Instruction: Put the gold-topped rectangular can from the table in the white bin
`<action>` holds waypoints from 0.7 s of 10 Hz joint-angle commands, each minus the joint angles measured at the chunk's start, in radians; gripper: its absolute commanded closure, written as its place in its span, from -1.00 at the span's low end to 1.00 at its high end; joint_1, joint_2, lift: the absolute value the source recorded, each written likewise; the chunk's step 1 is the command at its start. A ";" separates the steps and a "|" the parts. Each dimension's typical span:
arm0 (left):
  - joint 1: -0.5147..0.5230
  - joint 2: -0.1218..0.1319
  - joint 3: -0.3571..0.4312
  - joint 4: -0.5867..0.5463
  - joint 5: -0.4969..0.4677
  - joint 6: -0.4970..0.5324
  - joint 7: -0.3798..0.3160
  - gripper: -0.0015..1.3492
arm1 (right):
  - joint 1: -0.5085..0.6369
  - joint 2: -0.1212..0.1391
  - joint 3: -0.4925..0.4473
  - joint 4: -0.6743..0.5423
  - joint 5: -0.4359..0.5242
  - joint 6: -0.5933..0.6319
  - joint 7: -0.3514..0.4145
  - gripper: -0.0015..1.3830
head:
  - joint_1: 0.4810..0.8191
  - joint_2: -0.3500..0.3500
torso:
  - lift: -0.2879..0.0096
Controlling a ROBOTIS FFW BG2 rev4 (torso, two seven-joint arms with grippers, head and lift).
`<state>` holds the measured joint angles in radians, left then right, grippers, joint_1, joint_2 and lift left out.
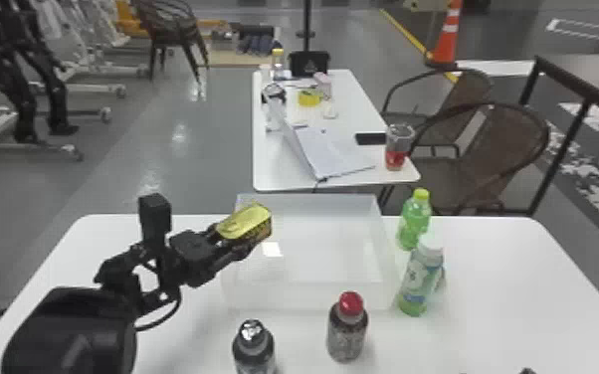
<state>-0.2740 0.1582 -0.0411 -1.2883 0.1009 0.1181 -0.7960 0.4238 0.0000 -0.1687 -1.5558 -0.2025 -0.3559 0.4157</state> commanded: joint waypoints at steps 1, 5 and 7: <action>-0.067 0.018 -0.059 0.087 -0.020 0.020 -0.031 0.73 | -0.004 0.001 0.002 0.003 0.000 0.000 0.000 -0.81 | -0.60 0.00 | 0.26; -0.103 0.026 -0.086 0.144 -0.047 -0.052 -0.035 -0.97 | -0.010 0.001 0.005 0.010 -0.002 -0.002 0.002 -0.81 | -0.60 0.00 | 0.26; -0.096 0.024 -0.068 0.144 -0.043 -0.067 -0.034 -0.69 | -0.010 0.001 0.006 0.010 -0.002 -0.002 0.002 -0.80 | -0.60 0.00 | 0.26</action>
<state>-0.3735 0.1824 -0.1138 -1.1444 0.0559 0.0545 -0.8295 0.4141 0.0000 -0.1634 -1.5457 -0.2041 -0.3574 0.4172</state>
